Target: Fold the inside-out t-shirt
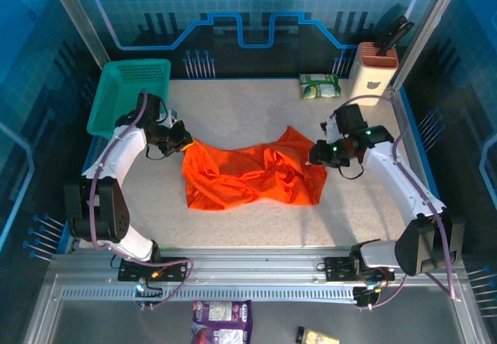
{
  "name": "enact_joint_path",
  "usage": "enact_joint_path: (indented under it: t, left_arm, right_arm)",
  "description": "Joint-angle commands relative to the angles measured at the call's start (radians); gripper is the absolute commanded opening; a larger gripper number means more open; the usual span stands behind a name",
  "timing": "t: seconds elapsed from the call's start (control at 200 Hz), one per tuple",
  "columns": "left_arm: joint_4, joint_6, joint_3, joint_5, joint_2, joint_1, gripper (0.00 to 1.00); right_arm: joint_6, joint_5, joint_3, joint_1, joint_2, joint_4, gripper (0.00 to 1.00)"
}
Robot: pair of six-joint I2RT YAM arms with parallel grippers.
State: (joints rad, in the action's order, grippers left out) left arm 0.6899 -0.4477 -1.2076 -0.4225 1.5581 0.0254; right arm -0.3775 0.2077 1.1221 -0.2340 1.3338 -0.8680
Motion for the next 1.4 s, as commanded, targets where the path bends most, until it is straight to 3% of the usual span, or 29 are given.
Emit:
enact_joint_path:
  t: [0.0, 0.09, 0.155, 0.245, 0.31, 0.37, 0.49, 0.52, 0.625, 0.725, 0.846, 0.921, 1.131, 1.396]
  left_arm:
    - [-0.005, 0.02, 0.014, 0.01, 0.005, -0.001, 0.0]
    - [-0.003, 0.022, 0.017, 0.013, 0.001, -0.001, 0.0]
    - [-0.004, 0.023, 0.021, 0.016, -0.003, -0.001, 0.0]
    - [-0.002, 0.024, 0.023, 0.021, -0.007, -0.001, 0.0]
    - [0.005, 0.028, 0.022, 0.033, -0.01, -0.002, 0.0]
    - [0.023, 0.039, 0.018, 0.055, -0.02, -0.001, 0.0]
    - [0.057, 0.069, 0.017, 0.132, -0.047, 0.001, 0.0]
    - [0.064, 0.076, 0.019, 0.148, -0.051, 0.001, 0.0]
    - [0.074, 0.094, 0.032, 0.179, -0.049, 0.002, 0.0]
    - [0.062, 0.089, 0.046, 0.168, -0.039, 0.002, 0.0]
    - [0.053, 0.08, 0.056, 0.162, -0.037, 0.002, 0.0]
    - [0.051, 0.079, 0.057, 0.163, -0.041, 0.002, 0.0]
    - [0.043, 0.072, 0.061, 0.149, -0.04, 0.002, 0.0]
    - [0.04, 0.066, 0.054, 0.139, -0.038, 0.002, 0.0]
  right_arm:
    - [-0.014, 0.022, -0.082, -0.052, 0.039, 0.08, 0.26]
    - [-0.003, -0.065, -0.086, -0.117, 0.091, 0.115, 0.28]
    - [0.01, -0.171, -0.069, -0.155, 0.148, 0.134, 0.38]
    - [0.047, -0.241, -0.046, -0.174, 0.239, 0.194, 0.47]
    - [0.065, -0.282, -0.013, -0.174, 0.321, 0.211, 0.47]
    - [0.08, -0.331, 0.024, -0.17, 0.382, 0.203, 0.4]
    - [0.094, -0.418, 0.059, -0.126, 0.384, 0.192, 0.05]
    - [0.091, -0.411, 0.051, -0.1, 0.362, 0.204, 0.0]
    - [0.078, -0.345, 0.026, 0.009, 0.319, 0.259, 0.0]
    - [0.092, -0.311, 0.077, 0.053, 0.369, 0.201, 0.0]
    - [0.084, -0.293, 0.108, 0.041, 0.372, 0.133, 0.21]
    - [0.056, -0.268, 0.08, 0.019, 0.299, 0.138, 0.28]
    - [0.008, -0.125, -0.03, -0.044, 0.186, 0.219, 0.33]
    - [0.004, -0.057, -0.021, -0.076, 0.335, 0.314, 0.38]
